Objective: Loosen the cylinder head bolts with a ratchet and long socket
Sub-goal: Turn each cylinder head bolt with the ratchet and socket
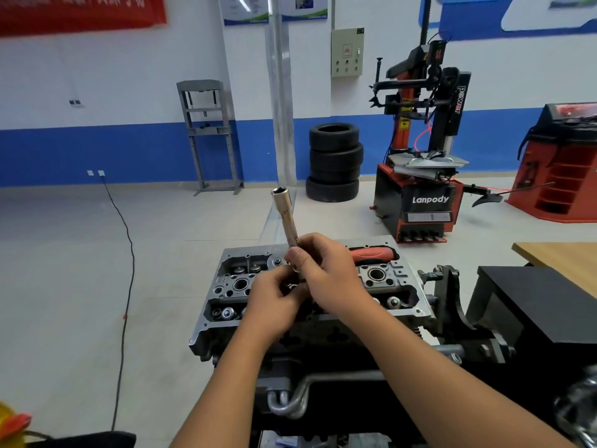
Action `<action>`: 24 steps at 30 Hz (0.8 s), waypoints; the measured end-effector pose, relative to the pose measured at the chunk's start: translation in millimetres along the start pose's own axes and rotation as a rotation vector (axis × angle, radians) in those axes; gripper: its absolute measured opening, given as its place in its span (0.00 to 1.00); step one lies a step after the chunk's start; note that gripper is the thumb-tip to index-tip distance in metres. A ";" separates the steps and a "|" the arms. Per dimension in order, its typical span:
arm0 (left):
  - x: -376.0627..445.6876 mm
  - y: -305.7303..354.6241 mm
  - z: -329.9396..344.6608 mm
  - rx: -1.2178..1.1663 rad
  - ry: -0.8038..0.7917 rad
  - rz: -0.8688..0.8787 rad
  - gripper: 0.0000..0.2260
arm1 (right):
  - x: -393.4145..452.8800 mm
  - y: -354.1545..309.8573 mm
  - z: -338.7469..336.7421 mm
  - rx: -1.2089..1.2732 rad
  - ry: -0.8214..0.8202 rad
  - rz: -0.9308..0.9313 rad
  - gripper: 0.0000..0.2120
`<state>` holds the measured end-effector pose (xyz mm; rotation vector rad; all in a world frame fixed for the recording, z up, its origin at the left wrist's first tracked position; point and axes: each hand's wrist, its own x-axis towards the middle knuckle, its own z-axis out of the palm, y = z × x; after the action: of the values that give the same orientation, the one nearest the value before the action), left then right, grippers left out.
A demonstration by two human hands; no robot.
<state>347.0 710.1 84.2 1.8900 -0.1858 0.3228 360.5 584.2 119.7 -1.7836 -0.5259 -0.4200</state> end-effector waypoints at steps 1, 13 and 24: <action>0.4 0.0 -1.2 -0.015 -0.003 -0.004 0.09 | 1.2 -0.4 -1.2 0.021 -0.017 0.016 0.08; 4.7 -6.2 1.3 0.002 -0.005 0.005 0.10 | -3.5 -0.9 13.0 0.212 0.155 0.095 0.08; 3.8 -7.6 -0.7 -0.013 -0.033 0.071 0.07 | 0.0 -0.1 18.0 0.225 0.152 -0.020 0.07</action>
<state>352.6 713.4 78.7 1.8800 -0.2771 0.3383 360.7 601.5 115.0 -1.5189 -0.4650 -0.4865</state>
